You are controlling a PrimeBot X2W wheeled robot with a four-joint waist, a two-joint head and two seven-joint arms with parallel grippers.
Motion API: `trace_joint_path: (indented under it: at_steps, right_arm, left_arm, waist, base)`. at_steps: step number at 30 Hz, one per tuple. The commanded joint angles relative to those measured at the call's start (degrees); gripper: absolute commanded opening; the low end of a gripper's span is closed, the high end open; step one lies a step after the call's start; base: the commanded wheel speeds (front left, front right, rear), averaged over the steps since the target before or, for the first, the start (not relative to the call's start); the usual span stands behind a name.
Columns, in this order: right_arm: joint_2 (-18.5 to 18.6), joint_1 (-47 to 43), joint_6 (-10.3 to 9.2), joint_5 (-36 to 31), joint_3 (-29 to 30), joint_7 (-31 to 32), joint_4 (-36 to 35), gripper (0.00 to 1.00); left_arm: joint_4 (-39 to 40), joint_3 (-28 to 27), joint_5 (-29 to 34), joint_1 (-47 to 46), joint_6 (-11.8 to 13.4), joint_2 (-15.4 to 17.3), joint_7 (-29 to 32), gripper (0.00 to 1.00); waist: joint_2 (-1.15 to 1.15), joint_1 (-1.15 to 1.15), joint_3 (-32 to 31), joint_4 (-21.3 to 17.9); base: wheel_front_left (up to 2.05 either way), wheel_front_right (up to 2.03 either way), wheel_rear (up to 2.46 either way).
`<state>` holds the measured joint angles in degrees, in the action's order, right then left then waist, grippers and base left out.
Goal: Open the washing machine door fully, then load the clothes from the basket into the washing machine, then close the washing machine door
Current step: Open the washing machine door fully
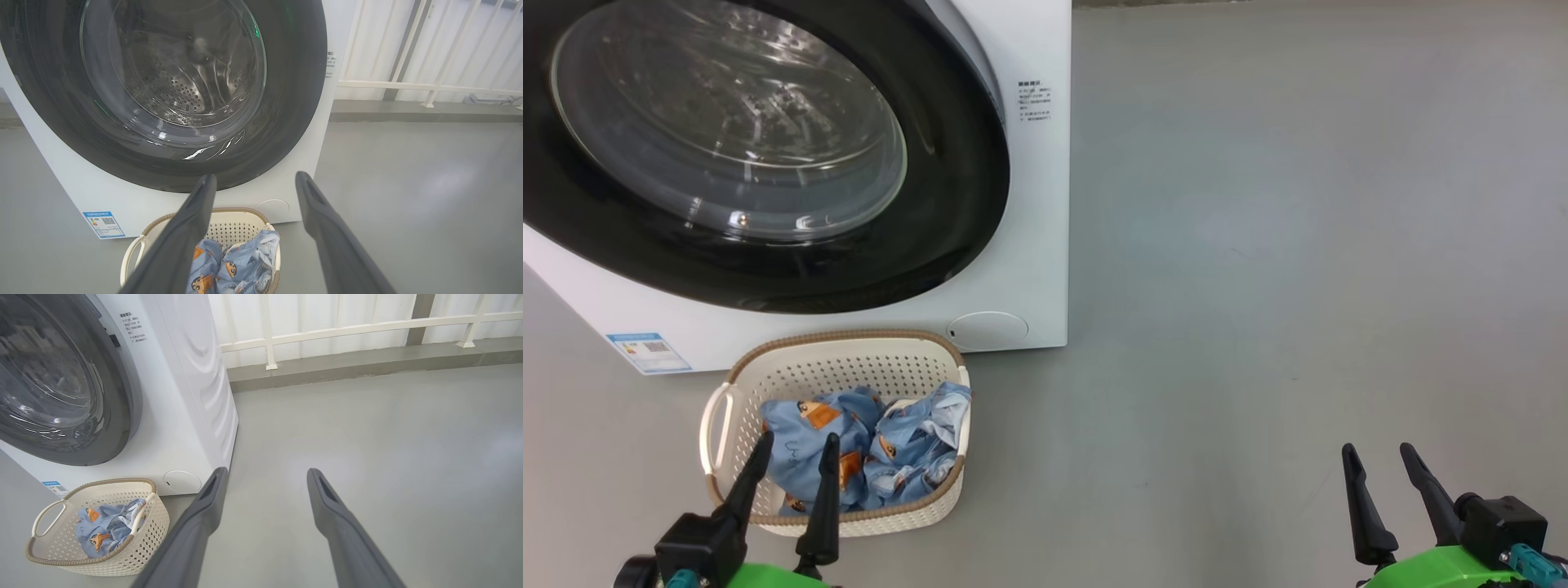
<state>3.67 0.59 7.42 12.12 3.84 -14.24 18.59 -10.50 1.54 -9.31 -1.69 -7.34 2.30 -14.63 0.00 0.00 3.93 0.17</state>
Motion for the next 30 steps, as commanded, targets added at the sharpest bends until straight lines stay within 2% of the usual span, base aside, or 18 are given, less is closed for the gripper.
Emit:
trace_joint_path:
  at_steps: [1,5,6,7,8,9,15,21,25,30]
  right_arm:
    - [0.33,1.99,0.07,0.19,-1.18,-0.76,-1.60,1.00]
    - [0.28,2.62,0.07,0.58,-1.69,-0.76,-1.54,1.00]
    - [0.25,2.87,0.07,1.00,-1.99,-0.76,-1.43,0.52]
    - [0.25,2.87,0.07,1.00,-1.99,-0.76,-1.43,0.52]
    - [0.22,3.20,0.07,1.54,-2.26,-0.76,-1.38,0.35]
    - [0.18,4.01,0.07,2.74,-2.86,-0.76,-1.36,0.00]
    - [-0.02,8.53,0.07,11.01,-3.62,-0.76,-1.54,0.00]
    - [0.80,15.59,0.07,23.64,-6.11,-0.76,-0.84,0.00]
    - [2.91,20.12,0.07,33.25,-9.32,-0.76,0.07,0.00]
    - [6.23,25.24,0.07,50.20,-14.24,1.24,-1.05,0.00]
  left_arm:
    - [1.62,-1.68,-0.63,-2.75,-0.11,0.58,-0.37,1.00]
    - [1.51,-1.31,-1.05,-2.84,-0.12,0.58,-0.37,1.00]
    - [1.48,-1.18,-1.21,-2.82,-0.12,0.58,-0.37,1.00]
    - [1.48,-1.18,-1.21,-2.82,-0.12,0.58,-0.37,1.00]
    - [1.46,-1.05,-1.38,-2.81,-0.12,0.58,-0.37,1.00]
    - [1.41,-0.73,-1.67,-2.79,-0.13,0.58,-0.37,1.00]
    - [1.26,0.17,-2.71,-3.11,-0.13,0.58,-0.37,1.00]
    - [1.08,1.48,-3.71,-4.05,0.21,0.58,-0.37,1.00]
    - [1.01,2.43,-4.38,-4.80,0.54,0.58,-0.37,1.00]
    - [1.30,3.11,-5.31,-5.37,1.15,0.58,-0.37,1.00]
  waist:
    - [0.00,0.00,0.14,0.12]
    - [0.00,0.00,0.42,0.34]
    - [0.00,0.00,0.48,0.39]
    - [0.00,0.00,0.48,0.39]
    - [0.00,0.00,0.58,0.45]
    - [0.00,0.00,0.69,0.58]
    - [0.00,0.00,1.52,1.09]
    - [0.00,0.00,2.59,2.03]
    - [0.00,0.00,3.50,3.28]
    - [0.00,0.00,5.11,5.05]
  base:
    - [0.00,0.00,0.00]
    - [0.00,0.00,0.00]
    - [0.00,0.00,0.00]
    - [0.00,0.00,0.00]
    - [0.00,0.00,0.00]
    - [0.00,0.00,0.00]
    - [0.00,0.00,0.00]
    - [0.00,0.00,0.00]
    - [0.00,0.00,0.00]
    - [0.00,0.00,0.00]
